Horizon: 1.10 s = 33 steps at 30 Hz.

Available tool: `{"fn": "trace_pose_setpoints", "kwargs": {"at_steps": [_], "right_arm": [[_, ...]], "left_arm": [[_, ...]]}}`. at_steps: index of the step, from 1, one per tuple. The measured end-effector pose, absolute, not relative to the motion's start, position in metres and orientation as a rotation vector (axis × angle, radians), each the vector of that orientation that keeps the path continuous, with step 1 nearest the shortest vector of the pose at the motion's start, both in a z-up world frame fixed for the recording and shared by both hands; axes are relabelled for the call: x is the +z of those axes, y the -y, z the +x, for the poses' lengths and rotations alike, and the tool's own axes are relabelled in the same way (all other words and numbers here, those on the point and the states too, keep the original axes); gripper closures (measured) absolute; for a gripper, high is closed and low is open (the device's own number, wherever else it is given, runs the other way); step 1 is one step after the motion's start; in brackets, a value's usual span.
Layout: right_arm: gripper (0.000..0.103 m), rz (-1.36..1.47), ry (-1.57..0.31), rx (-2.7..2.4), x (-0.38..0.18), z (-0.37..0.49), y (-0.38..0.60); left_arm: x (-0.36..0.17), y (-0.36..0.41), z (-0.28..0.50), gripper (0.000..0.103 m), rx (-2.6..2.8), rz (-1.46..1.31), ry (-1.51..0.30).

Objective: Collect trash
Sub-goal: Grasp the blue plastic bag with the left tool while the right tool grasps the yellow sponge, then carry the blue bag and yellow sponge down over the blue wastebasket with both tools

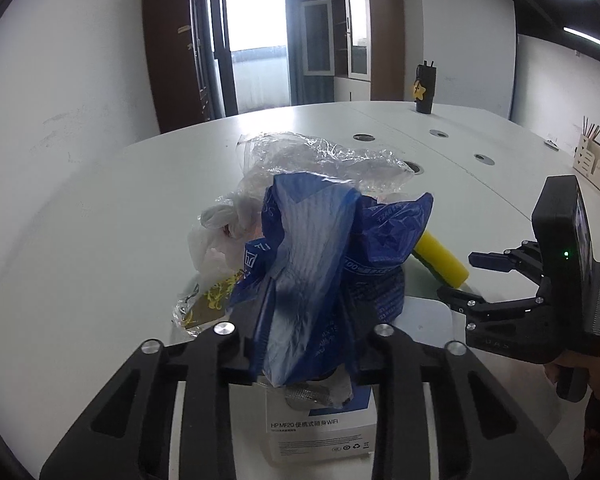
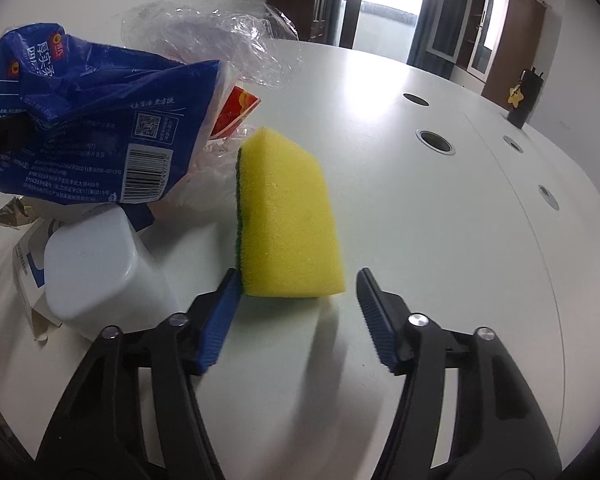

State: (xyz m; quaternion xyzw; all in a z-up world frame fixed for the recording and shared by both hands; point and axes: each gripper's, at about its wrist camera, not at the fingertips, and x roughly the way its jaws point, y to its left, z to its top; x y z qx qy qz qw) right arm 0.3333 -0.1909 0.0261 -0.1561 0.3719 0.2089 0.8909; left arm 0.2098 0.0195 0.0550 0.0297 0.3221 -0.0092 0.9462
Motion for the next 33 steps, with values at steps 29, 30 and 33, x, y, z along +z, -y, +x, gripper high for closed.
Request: {"fn": "trace_pose_setpoints", "kwargs": {"at_steps": [29, 30, 33], "right_arm": [[0.08, -0.097, -0.624, 0.474, 0.065, 0.202, 0.251], [0.08, -0.091, -0.621, 0.477, 0.064, 0.196, 0.252], [0.081, -0.053, -0.598, 0.465, 0.065, 0.178, 0.259]], "left_arm": [[0.089, -0.034, 0.077, 0.1, 0.059, -0.069, -0.418], [0.088, -0.034, 0.072, 0.1, 0.058, -0.072, -0.415], [0.086, -0.032, 0.06, 0.1, 0.059, -0.073, -0.408]]}}
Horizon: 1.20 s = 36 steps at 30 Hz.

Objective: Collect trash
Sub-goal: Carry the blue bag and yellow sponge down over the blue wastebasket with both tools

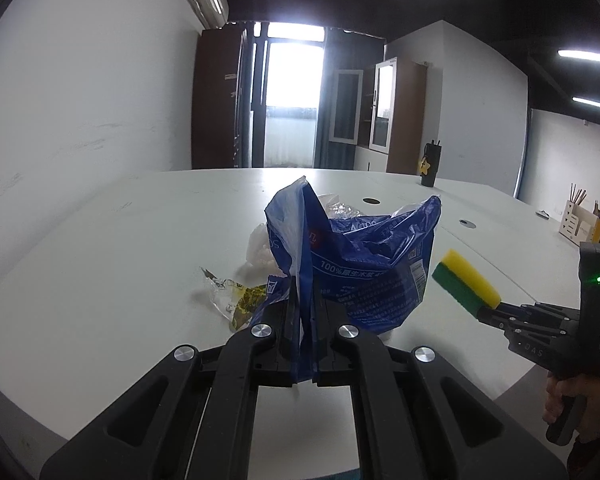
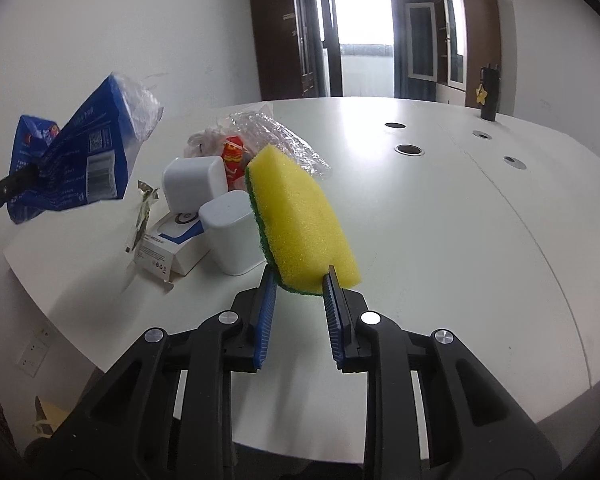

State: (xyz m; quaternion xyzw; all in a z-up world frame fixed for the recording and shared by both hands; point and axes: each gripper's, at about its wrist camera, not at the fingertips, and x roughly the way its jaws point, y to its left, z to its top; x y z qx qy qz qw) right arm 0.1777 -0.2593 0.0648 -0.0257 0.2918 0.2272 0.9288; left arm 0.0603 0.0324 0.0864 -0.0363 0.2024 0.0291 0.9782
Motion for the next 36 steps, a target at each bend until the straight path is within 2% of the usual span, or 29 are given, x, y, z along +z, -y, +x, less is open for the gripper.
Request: {"fn": "trace_pose_setpoints", "kwargs": {"at_steps": [18, 29, 36], "right_arm": [[0.081, -0.053, -0.573, 0.551, 0.049, 0.069, 0.266], [0.081, -0.096, -0.607, 0.619, 0.04, 0.013, 0.279], [0.081, -0.11, -0.709, 0.648, 0.001, -0.008, 0.282]], "left_arm": [[0.049, -0.018, -0.028, 0.1, 0.006, -0.001, -0.446], [0.013, -0.028, -0.073, 0.101, -0.061, -0.067, -0.565], [-0.031, -0.023, -0.068, 0.101, -0.081, -0.09, -0.664]]}}
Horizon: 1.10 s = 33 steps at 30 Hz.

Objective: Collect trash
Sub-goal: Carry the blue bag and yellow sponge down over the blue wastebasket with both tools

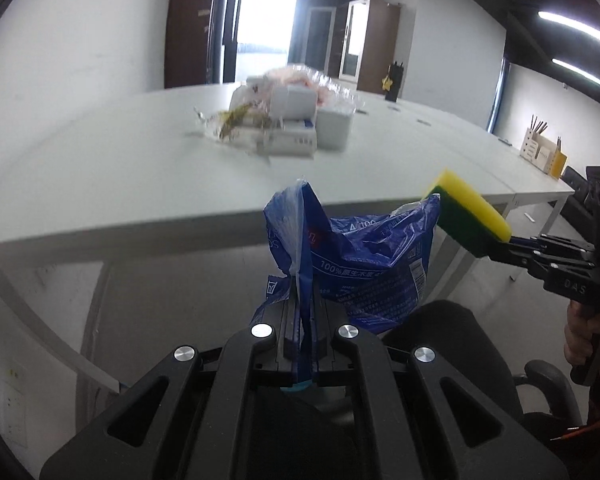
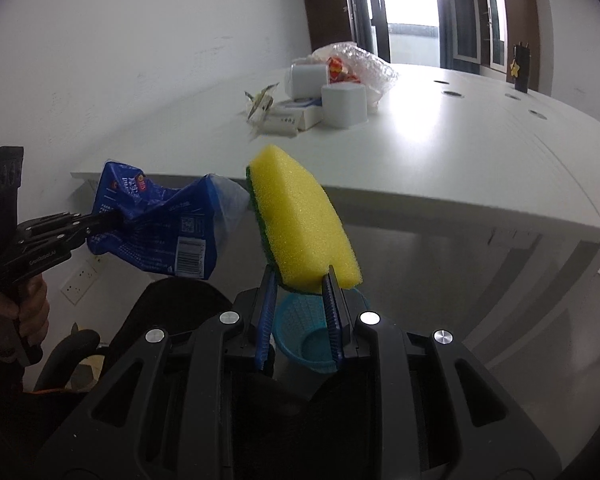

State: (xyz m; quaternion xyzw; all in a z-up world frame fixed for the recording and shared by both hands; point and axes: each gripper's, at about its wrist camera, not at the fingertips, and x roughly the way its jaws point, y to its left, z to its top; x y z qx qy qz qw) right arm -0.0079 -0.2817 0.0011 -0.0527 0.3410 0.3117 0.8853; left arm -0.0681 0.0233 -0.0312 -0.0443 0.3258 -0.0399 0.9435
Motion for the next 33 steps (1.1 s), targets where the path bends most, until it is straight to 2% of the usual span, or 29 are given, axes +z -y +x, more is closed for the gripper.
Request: {"fn": "trace_pose_setpoints", "kwargs": {"at_steps": [15, 22, 29, 33], "right_arm": [[0.081, -0.14, -0.908, 0.604, -0.097, 0.022, 0.254], [0.081, -0.17, -0.963, 0.612, -0.131, 0.037, 0.228], [0.081, -0.111, -1.049, 0.597, -0.164, 0.076, 0.216], [0.081, -0.176, -1.055, 0.552, -0.184, 0.086, 0.201]], "left_arm": [[-0.13, -0.032, -0.026, 0.101, 0.006, -0.133, -0.821], [-0.176, -0.045, 0.008, 0.101, 0.008, -0.289, -0.927], [-0.203, -0.041, 0.04, 0.101, 0.043, -0.281, -0.975], [-0.218, -0.027, 0.056, 0.101, 0.057, -0.222, -0.999]]}}
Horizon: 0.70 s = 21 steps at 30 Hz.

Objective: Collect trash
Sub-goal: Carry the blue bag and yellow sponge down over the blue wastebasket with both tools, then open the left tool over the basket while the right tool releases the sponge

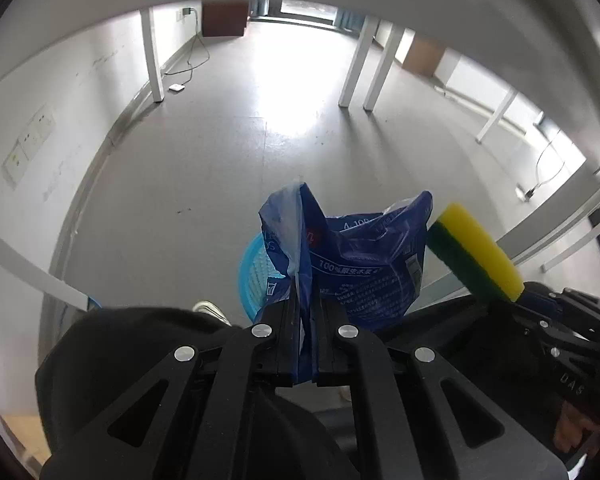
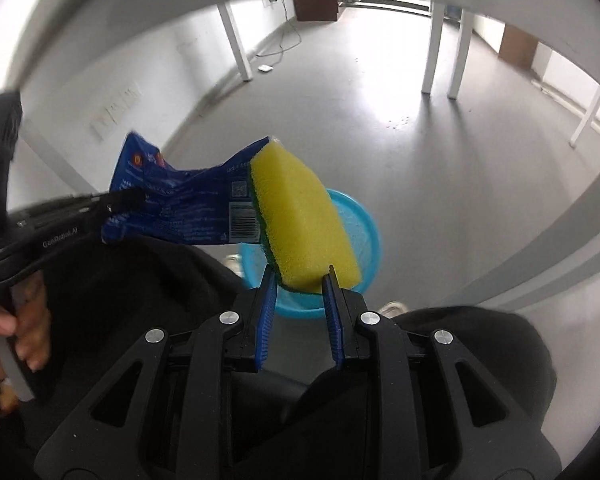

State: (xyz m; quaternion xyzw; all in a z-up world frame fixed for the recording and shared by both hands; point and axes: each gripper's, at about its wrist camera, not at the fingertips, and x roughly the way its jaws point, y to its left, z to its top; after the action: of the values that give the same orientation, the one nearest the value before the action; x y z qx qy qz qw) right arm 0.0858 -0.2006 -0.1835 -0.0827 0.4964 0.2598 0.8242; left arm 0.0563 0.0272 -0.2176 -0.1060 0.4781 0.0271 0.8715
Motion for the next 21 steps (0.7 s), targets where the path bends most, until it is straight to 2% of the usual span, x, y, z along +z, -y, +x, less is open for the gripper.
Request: {"fn": "trace_pose_setpoints", "kwargs": {"at_steps": [7, 21], "right_arm": [[0.081, -0.147, -1.128, 0.52, -0.212, 0.115, 0.196], [0.08, -0.059, -1.355, 0.45, -0.292, 0.191, 0.176]], "left_arm": [[-0.244, -0.018, 0.09, 0.101, 0.072, -0.18, -1.056], [-0.303, -0.042, 0.157, 0.101, 0.151, -0.33, -1.269]]}}
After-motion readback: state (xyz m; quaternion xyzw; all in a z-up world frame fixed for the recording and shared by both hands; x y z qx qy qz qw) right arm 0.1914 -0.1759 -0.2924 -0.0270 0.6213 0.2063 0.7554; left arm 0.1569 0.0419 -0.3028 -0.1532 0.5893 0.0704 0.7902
